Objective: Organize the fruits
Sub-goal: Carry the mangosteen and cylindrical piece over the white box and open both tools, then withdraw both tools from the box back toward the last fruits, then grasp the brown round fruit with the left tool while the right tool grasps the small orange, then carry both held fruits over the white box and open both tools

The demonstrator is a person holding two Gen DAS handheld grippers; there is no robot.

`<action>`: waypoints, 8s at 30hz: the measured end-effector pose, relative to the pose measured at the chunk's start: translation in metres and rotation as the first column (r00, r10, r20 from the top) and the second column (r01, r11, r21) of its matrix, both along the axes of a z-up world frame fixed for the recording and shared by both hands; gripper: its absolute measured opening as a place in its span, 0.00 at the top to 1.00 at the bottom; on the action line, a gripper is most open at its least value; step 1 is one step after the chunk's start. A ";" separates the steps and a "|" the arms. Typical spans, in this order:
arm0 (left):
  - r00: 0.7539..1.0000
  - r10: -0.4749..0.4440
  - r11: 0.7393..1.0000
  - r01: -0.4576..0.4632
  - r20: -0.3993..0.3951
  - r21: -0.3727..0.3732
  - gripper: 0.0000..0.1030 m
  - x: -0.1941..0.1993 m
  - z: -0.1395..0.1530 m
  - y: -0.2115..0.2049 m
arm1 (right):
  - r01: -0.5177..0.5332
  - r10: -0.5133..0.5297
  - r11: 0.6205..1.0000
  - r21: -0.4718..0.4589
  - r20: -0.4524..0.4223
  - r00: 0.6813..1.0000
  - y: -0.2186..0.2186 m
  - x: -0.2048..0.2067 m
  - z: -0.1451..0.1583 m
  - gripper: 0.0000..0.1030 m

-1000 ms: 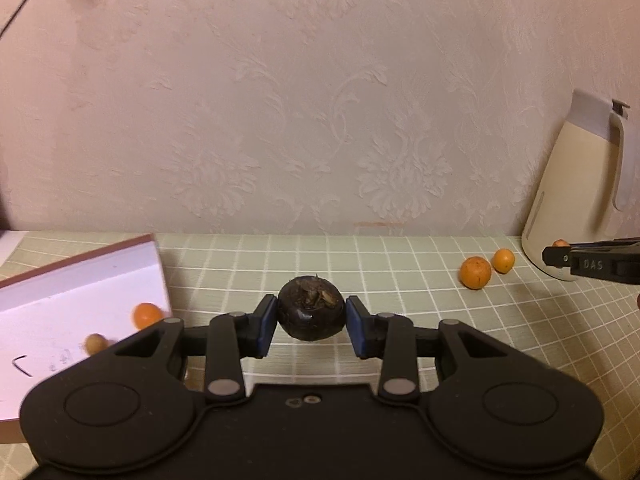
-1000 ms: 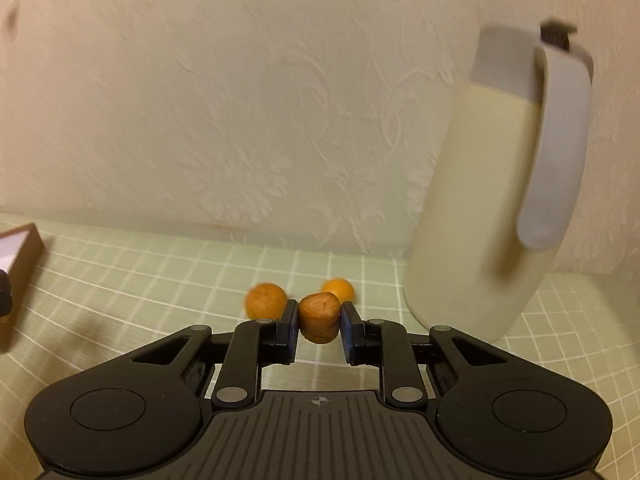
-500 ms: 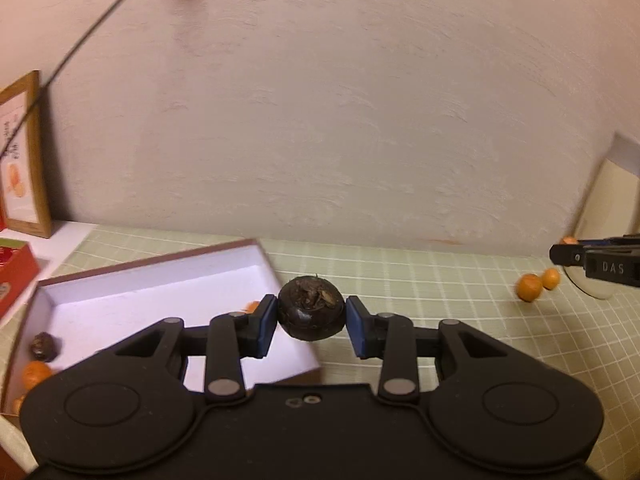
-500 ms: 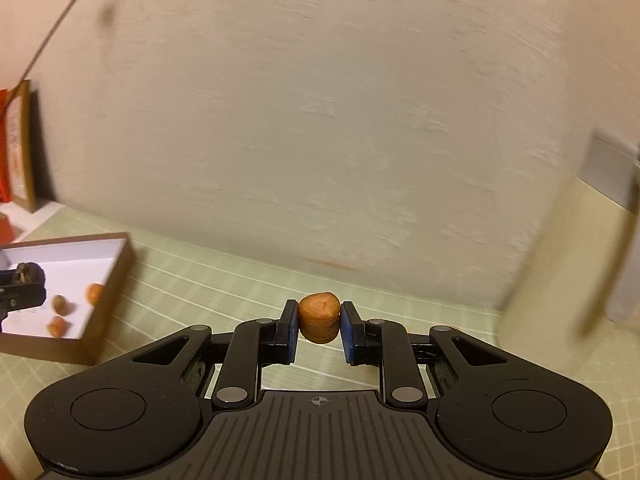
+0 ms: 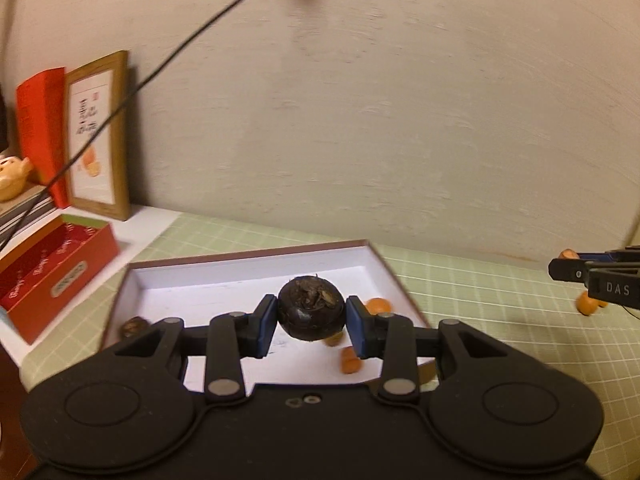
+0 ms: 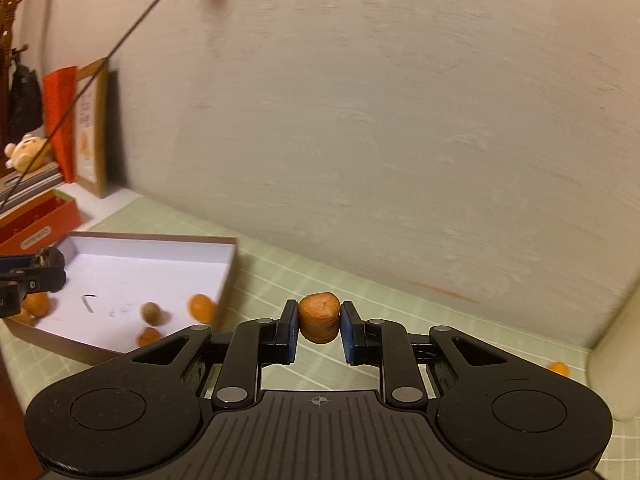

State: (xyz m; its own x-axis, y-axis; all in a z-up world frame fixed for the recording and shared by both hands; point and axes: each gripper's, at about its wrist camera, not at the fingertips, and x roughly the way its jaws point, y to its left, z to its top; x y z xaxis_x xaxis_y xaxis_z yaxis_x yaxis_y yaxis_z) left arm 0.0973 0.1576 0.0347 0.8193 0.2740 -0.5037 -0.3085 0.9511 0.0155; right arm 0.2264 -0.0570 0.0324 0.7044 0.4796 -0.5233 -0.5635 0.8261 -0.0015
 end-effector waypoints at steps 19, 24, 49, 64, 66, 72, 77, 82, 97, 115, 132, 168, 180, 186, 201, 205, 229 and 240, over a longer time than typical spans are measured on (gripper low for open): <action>0.991 0.131 0.991 -0.131 -0.005 -0.003 0.73 -0.026 0.000 0.065 | -0.147 0.148 0.988 0.042 -0.007 0.989 0.087 -0.021 0.002 0.79; 0.988 0.156 0.988 -0.156 -0.011 -0.011 0.73 -0.026 -0.002 0.079 | -0.153 0.155 0.986 0.064 -0.032 0.987 0.099 -0.018 -0.001 0.79; 0.981 0.194 0.981 -0.194 -0.004 -0.026 0.73 -0.007 -0.017 0.110 | -0.164 0.172 0.982 0.091 -0.091 0.981 0.154 0.002 -0.024 0.79; 0.972 0.234 0.971 -0.235 0.020 0.032 0.06 0.005 -0.031 0.113 | -0.150 0.152 0.985 0.082 -0.022 0.988 0.176 0.010 -0.043 0.03; 0.972 0.236 0.971 -0.236 0.009 0.037 0.06 0.005 -0.033 0.116 | -0.151 0.153 0.984 0.099 -0.019 0.988 0.174 0.011 -0.042 0.03; 0.967 0.255 0.966 -0.255 0.017 0.029 0.06 -0.002 -0.030 0.123 | -0.143 0.147 0.985 0.092 -0.036 0.988 0.172 0.014 -0.043 0.03; 0.967 0.255 0.967 -0.255 0.010 0.028 0.06 -0.004 -0.030 0.123 | -0.144 0.147 0.986 0.079 -0.034 0.989 0.173 0.012 -0.046 0.00; 0.966 0.259 0.966 -0.259 0.008 0.028 0.06 -0.006 -0.031 0.124 | -0.150 0.154 0.985 0.083 -0.046 0.987 0.173 0.014 -0.047 0.00; 0.967 0.256 0.966 -0.255 -0.004 0.036 0.06 -0.011 -0.022 0.119 | -0.172 0.177 0.981 0.086 -0.055 0.983 0.165 0.007 -0.037 0.00; 0.998 -0.007 1.000 0.007 0.061 -0.004 0.06 0.019 0.008 -0.006 | 0.066 -0.066 0.998 0.008 -0.041 0.997 -0.027 -0.002 -0.015 0.00; 0.967 -0.254 0.966 0.252 0.020 0.051 0.07 0.086 -0.025 -0.162 | 0.394 -0.394 0.918 -0.054 -0.004 0.919 -0.201 0.001 -0.035 0.00; 0.874 -0.479 0.876 0.471 -0.079 -0.101 0.72 0.218 -0.127 -0.317 | 0.656 -0.645 0.755 0.017 -0.165 0.746 -0.340 0.058 -0.093 0.00; 0.897 -0.424 0.905 0.417 -0.125 -0.079 0.72 0.165 -0.104 -0.252 | 0.471 -0.455 0.876 0.101 -0.153 0.877 -0.270 0.077 -0.102 0.00; 0.908 -0.397 0.917 0.389 -0.131 -0.086 0.72 0.153 -0.099 -0.228 | 0.409 -0.406 0.912 0.028 -0.077 0.910 -0.220 0.098 -0.100 0.00; 0.900 -0.419 0.908 0.413 -0.119 -0.078 0.72 0.142 -0.095 -0.222 | 0.413 -0.407 0.911 -0.009 -0.188 0.894 -0.211 0.148 -0.124 0.68; 0.903 -0.413 0.911 0.408 -0.118 -0.069 0.72 0.138 -0.091 -0.219 | 0.411 -0.405 0.911 -0.008 -0.196 0.893 -0.211 0.147 -0.123 0.69; 0.919 -0.390 0.921 0.390 -0.061 -0.021 0.72 0.031 -0.046 -0.184 | 0.266 -0.271 0.962 -0.069 -0.081 0.959 -0.210 -0.013 -0.052 0.69; 0.987 -0.150 0.987 0.153 -0.061 0.047 0.72 -0.030 -0.028 -0.077 | 0.058 -0.059 0.998 -0.020 -0.076 0.995 -0.120 -0.052 -0.024 0.69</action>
